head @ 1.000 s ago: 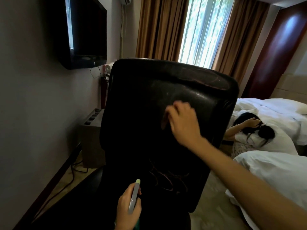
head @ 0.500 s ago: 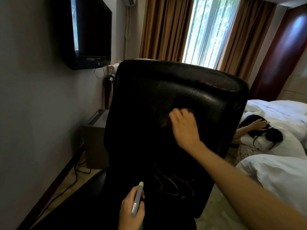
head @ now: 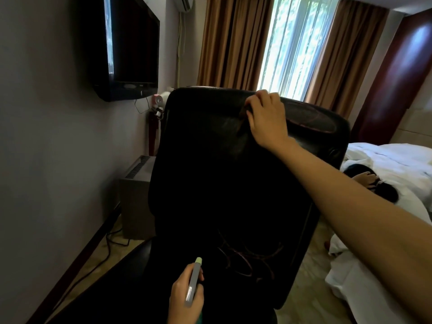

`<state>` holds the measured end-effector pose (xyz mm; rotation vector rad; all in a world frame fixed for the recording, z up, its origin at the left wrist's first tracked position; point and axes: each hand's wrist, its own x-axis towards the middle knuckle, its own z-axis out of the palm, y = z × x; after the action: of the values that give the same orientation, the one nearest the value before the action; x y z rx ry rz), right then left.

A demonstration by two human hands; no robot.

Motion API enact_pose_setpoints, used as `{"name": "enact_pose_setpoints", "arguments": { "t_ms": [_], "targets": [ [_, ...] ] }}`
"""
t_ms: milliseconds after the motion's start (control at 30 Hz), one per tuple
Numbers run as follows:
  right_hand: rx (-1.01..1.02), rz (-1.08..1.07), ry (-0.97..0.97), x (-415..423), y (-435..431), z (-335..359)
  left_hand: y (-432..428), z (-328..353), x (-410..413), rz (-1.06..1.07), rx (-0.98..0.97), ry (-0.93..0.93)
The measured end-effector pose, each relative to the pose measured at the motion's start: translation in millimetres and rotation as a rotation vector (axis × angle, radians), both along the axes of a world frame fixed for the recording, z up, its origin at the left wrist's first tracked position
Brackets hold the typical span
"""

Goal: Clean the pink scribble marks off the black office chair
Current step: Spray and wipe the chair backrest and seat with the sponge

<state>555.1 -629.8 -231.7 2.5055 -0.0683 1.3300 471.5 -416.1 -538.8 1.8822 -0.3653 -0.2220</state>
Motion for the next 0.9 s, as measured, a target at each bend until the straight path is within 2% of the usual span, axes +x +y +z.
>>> {"name": "enact_pose_setpoints", "arguments": {
  "t_ms": [67,200,300,400,467,533,633,700,733,800,900],
  "targets": [
    [0.015,-0.049,0.067,16.9,1.7,-14.7,-0.8,0.8,0.1,0.008,0.005,-0.013],
    [-0.031,-0.044,0.046,24.4,17.1,-88.7,-2.0,1.2,3.2,0.046,-0.002,0.016],
    [-0.084,0.108,0.207,7.6,33.1,-173.0,-1.3,-3.0,6.3,0.048,-0.008,0.017],
    [-0.124,0.102,0.410,-17.4,45.2,-225.4,-1.6,-2.2,6.6,0.059,-0.029,0.019],
    [-0.113,0.181,0.401,-19.9,51.0,-208.3,-2.4,-1.7,7.2,0.057,-0.034,0.011],
    [-0.092,0.233,0.287,-11.2,56.4,-159.8,-2.1,-1.8,5.9,0.042,-0.038,-0.005],
    [-0.035,0.108,0.015,16.5,52.7,-58.2,-1.6,-5.5,6.9,0.029,-0.043,-0.019],
    [0.084,0.036,0.011,35.2,39.8,-9.5,-1.0,-8.8,8.6,0.031,-0.062,0.002],
    [0.121,0.008,0.067,45.1,32.6,-0.1,-0.7,-11.2,9.9,0.024,-0.071,0.013],
    [0.062,-0.088,0.163,59.9,26.5,-7.5,-0.5,-18.2,13.1,0.014,-0.087,0.006],
    [-0.087,-0.115,0.096,64.8,35.6,-58.7,-0.6,-24.7,16.1,0.025,-0.104,-0.028]
  ]
}}
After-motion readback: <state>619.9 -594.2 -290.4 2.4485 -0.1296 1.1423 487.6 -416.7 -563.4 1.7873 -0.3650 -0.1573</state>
